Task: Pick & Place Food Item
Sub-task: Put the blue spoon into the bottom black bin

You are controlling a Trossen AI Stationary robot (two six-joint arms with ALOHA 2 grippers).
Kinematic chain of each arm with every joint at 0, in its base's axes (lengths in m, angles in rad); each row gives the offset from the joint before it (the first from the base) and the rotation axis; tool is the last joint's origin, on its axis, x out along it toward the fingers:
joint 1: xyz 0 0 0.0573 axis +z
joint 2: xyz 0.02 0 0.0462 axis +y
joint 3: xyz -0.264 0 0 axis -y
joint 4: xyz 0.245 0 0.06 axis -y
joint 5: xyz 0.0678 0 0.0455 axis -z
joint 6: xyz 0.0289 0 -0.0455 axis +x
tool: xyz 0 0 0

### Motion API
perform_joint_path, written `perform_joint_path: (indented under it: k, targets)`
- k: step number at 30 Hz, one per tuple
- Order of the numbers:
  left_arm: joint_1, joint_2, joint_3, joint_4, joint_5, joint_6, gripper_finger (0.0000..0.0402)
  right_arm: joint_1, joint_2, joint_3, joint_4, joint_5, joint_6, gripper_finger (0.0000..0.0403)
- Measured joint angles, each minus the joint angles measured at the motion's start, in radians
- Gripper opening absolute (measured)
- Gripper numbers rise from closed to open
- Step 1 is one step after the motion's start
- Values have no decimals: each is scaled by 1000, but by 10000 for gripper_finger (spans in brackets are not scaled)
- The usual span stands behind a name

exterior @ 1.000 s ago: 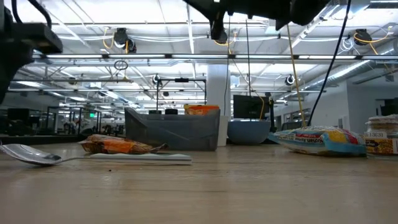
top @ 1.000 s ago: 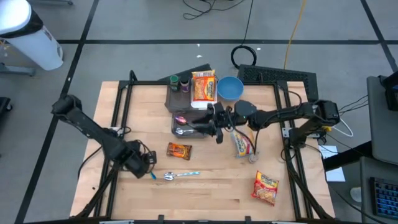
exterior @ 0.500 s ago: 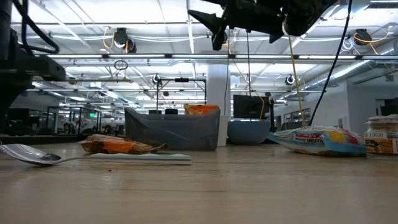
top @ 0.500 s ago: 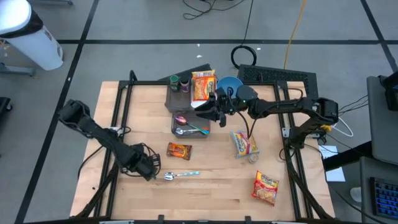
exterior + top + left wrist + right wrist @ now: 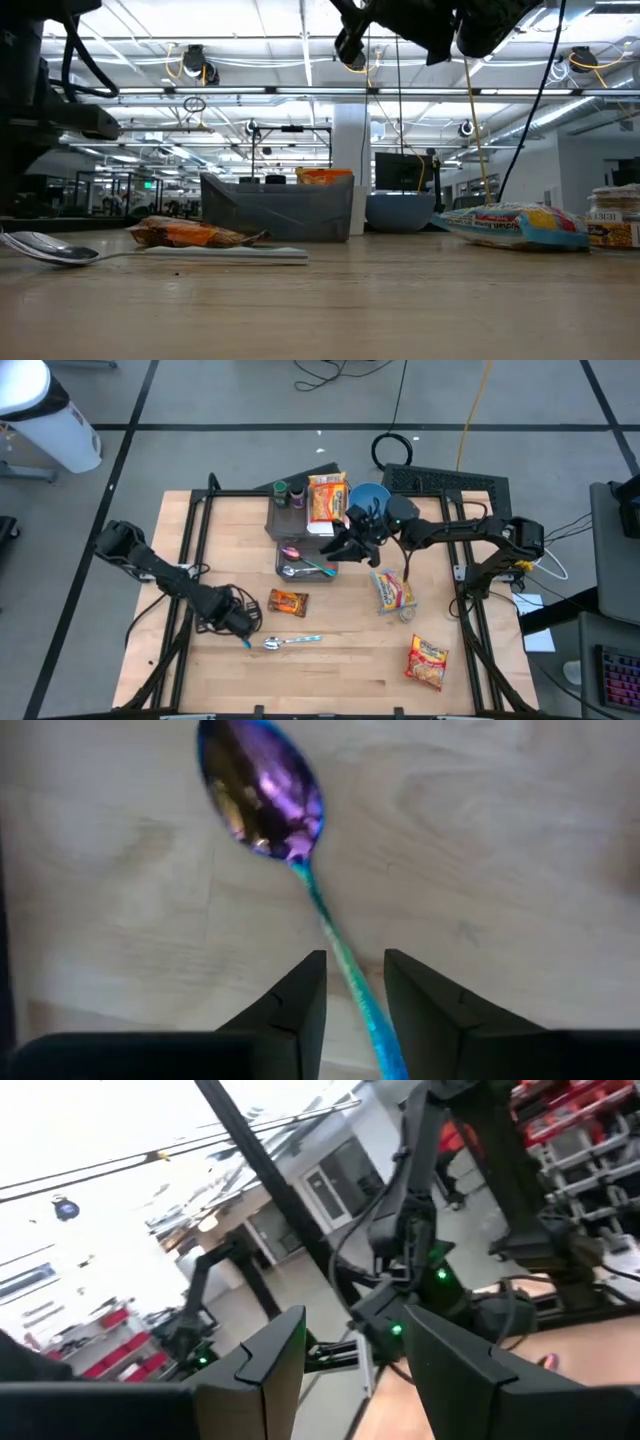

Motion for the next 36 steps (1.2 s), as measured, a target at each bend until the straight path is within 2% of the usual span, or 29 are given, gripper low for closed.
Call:
perform_joint_path:
  k: [13,25,36]
  targets:
    - [-8,0,-38,19,21,-20,107,0,0,0,5,-21,3,160]
    - [11,-3,-141,209,16,-22,108,0,0,0,4,-17,0,160]
    - [11,-2,-144,203,26,-3,99,0,0,0,-10,12,-21,160]
